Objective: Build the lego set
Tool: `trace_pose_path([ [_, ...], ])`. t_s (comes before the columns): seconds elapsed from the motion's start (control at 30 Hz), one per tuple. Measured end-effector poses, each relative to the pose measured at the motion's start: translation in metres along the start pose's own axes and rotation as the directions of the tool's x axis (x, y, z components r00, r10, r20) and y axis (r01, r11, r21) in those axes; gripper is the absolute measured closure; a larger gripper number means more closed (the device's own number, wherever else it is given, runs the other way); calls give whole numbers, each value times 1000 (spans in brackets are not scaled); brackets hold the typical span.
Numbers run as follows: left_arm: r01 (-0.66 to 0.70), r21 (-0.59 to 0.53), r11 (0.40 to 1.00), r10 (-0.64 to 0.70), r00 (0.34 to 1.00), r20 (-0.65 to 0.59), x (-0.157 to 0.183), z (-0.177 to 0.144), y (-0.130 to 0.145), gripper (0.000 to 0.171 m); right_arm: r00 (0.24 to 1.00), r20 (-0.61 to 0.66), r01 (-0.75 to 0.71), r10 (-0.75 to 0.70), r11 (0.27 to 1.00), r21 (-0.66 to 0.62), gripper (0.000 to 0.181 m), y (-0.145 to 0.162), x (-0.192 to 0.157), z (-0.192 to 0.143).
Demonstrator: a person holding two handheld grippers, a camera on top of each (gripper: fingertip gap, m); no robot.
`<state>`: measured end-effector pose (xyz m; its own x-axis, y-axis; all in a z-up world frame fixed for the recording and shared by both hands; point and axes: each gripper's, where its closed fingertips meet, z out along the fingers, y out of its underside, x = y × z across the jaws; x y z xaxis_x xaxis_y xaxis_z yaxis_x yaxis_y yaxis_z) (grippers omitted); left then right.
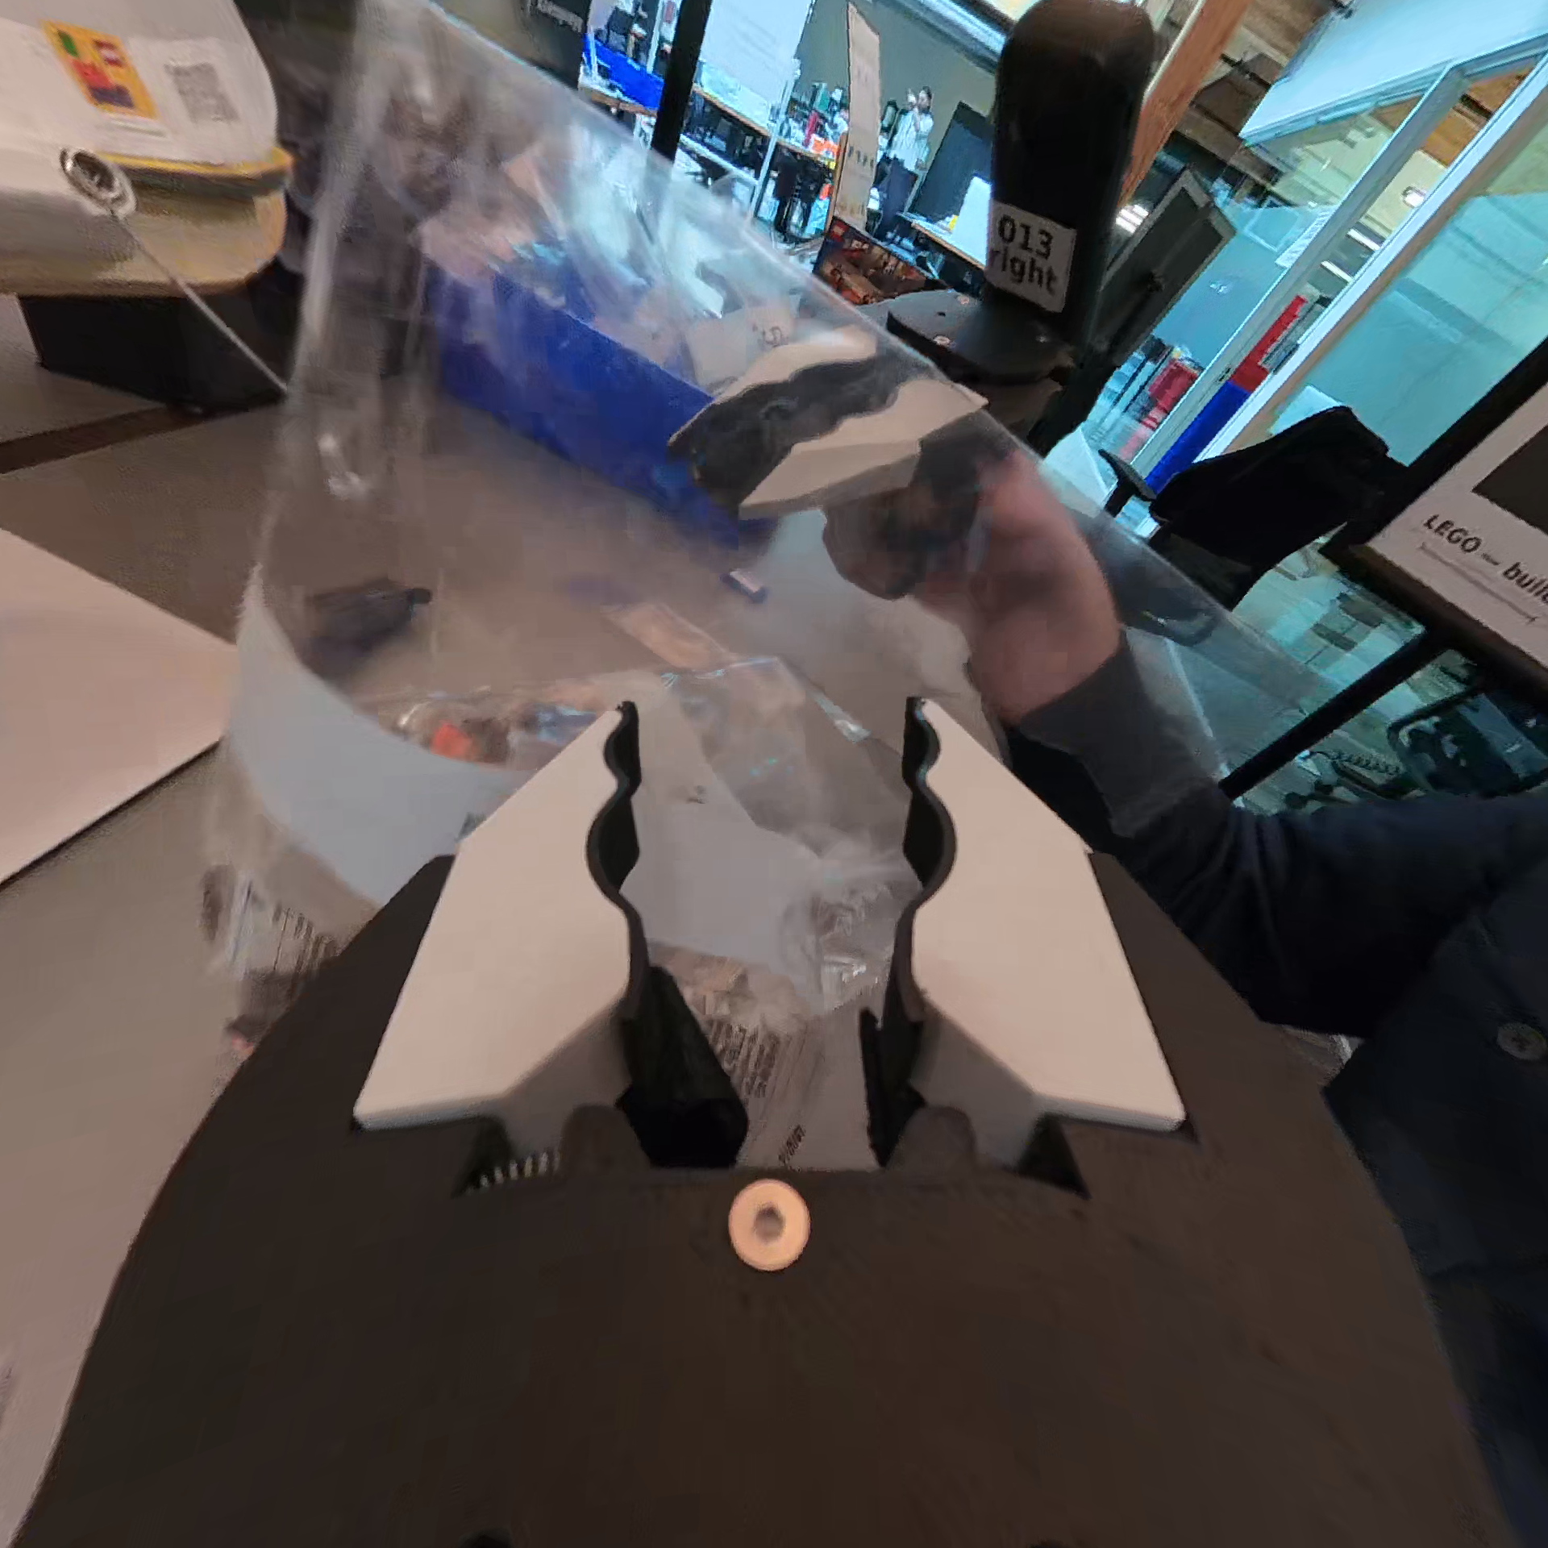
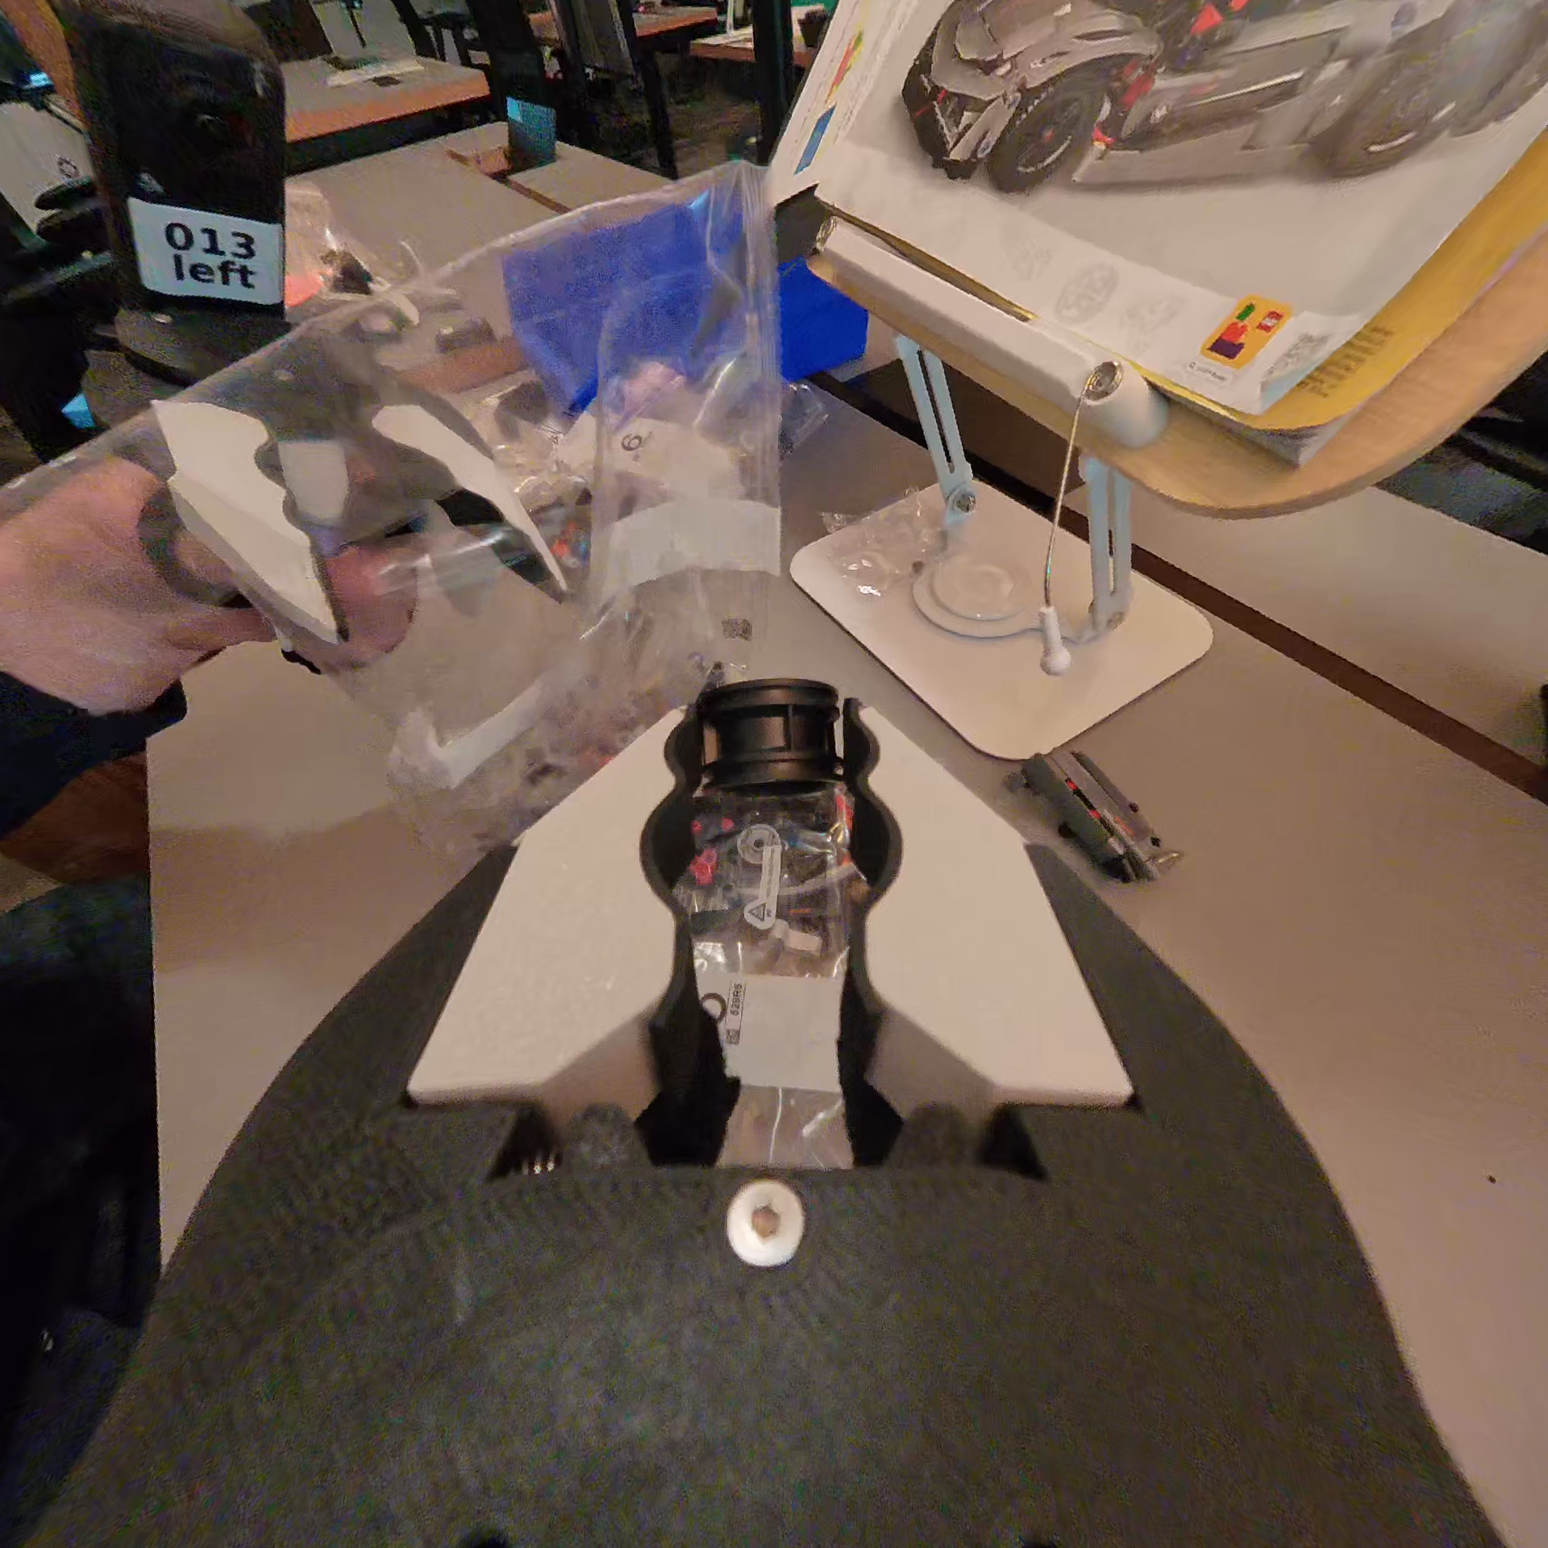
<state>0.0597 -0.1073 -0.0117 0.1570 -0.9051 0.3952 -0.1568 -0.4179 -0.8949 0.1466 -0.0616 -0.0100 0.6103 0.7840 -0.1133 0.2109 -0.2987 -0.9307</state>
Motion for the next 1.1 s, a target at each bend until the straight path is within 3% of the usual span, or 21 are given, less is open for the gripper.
trace_pose_path([
  [0.17,5,9,1000,-6,998,63,-6,-38,12,102,999,16,-35,35,999,-7,150,13,5,4],
  [0.23,6,-52,999,-3,998,67,-4,-40,23,91,998,46,-39,39,999,-15,150,15,0,9],
  [0.3,15,-76,997,-12,999,41,1,-40,27,87,997,71,-13,15,999,-38,151,18,-12,16],
  [0.37,39,-18,999,-39,998,44,-1,-45,14,89,990,137,34,-27,998,-46,150,17,-36,21],
  [0.47,8,2,1000,-8,1000,17,7,-41,2,103,976,201,101,-84,992,-77,150,23,-74,31],
  [0.57,-4,-21,1000,2,996,-85,24,-25,2,137,972,215,108,-90,992,-72,150,29,-94,39],
  [0.63,16,-17,1000,-18,991,-136,30,-16,1,144,976,205,91,-72,992,-83,150,36,-97,43],
  [0.7,-31,-3,1000,30,987,-157,38,-11,-2,171,977,203,83,-60,990,-110,150,47,-99,47],
  [0.9,-115,-26,993,110,985,-136,39,-8,-14,171,993,113,53,-31,980,-192,150,83,-77,39],
  [1.1,-161,40,986,164,982,-92,36,-50,-56,171,998,33,66,-58,941,-333,150,126,-58,43],
])
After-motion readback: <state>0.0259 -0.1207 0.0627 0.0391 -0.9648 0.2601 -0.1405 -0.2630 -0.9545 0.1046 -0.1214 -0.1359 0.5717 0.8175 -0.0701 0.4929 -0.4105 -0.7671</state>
